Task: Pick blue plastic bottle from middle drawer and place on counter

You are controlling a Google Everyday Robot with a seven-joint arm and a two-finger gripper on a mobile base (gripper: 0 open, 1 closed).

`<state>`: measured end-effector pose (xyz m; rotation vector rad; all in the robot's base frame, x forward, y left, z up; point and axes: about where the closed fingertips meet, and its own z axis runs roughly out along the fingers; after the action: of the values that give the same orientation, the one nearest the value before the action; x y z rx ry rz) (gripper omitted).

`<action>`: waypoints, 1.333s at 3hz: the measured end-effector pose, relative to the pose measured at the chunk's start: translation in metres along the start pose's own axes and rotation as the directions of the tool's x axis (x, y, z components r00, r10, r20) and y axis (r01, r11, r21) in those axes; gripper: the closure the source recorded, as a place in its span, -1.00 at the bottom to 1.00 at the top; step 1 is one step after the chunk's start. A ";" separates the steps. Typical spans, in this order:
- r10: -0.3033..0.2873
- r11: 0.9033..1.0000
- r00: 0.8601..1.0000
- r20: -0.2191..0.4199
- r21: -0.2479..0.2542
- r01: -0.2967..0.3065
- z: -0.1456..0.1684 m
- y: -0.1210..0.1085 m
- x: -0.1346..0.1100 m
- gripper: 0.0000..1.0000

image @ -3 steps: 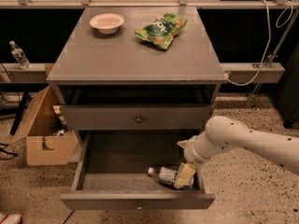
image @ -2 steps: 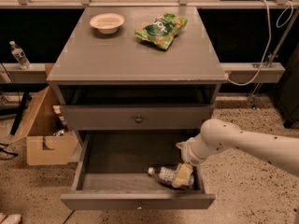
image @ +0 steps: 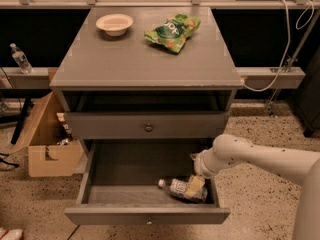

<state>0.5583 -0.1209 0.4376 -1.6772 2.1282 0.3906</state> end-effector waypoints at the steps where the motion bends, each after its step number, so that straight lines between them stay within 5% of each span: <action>1: 0.009 1.000 1.000 -0.016 0.023 -0.009 0.015 -0.007 0.008 -1.00; 3: 0.022 1.000 0.998 -0.058 0.021 -0.021 0.046 -0.002 0.024 -1.00; 4: 0.024 1.000 0.998 -0.065 0.008 -0.024 0.057 0.006 0.031 -0.67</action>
Offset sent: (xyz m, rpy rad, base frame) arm 0.0089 -0.0045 -0.0558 -0.0691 -0.0126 -0.0475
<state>0.5546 -0.1199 0.3724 -1.6838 2.1956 0.3397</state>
